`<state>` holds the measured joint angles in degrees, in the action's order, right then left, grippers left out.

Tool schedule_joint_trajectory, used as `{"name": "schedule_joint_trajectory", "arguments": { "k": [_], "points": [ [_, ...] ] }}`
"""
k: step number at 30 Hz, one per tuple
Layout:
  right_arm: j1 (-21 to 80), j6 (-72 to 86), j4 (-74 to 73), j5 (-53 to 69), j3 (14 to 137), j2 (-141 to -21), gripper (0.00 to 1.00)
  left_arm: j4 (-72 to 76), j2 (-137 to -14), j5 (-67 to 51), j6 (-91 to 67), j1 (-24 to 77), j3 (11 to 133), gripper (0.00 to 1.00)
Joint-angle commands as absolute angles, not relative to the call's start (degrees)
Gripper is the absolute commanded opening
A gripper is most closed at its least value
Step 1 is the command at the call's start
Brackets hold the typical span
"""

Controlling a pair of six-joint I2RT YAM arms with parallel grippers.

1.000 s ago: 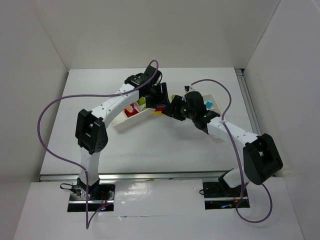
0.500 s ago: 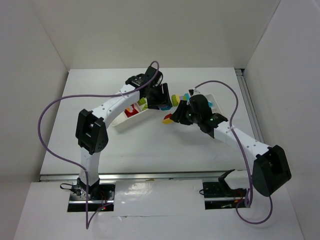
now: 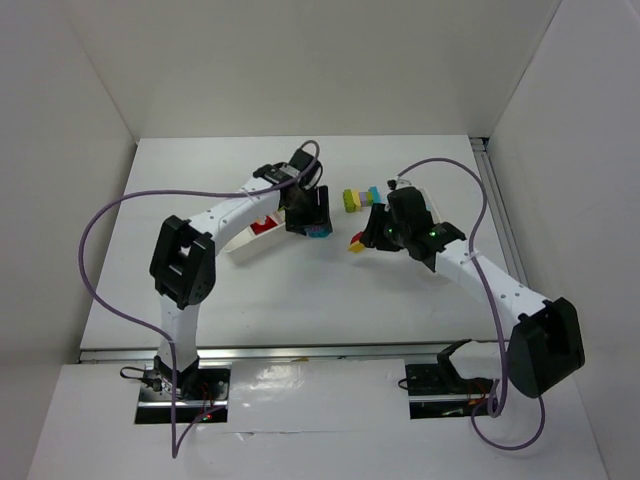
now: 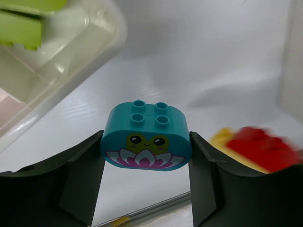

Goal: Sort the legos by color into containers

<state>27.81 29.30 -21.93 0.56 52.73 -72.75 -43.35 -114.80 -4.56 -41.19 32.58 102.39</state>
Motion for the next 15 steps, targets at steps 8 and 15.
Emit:
{"name": "schedule_joint_trajectory", "arguments": {
  "k": [8, 15],
  "points": [
    [17.41, 20.93, -27.95, 6.92, 58.27, -68.47, 0.00, -46.05, -119.53, -9.40, -29.28, 34.63, 99.05, 0.87],
    [9.95, 13.28, -31.20, 22.72, 63.27, -74.79, 0.00, -53.34, -119.01, -14.94, -19.97, 34.63, 108.53, 1.00]
  ]
}}
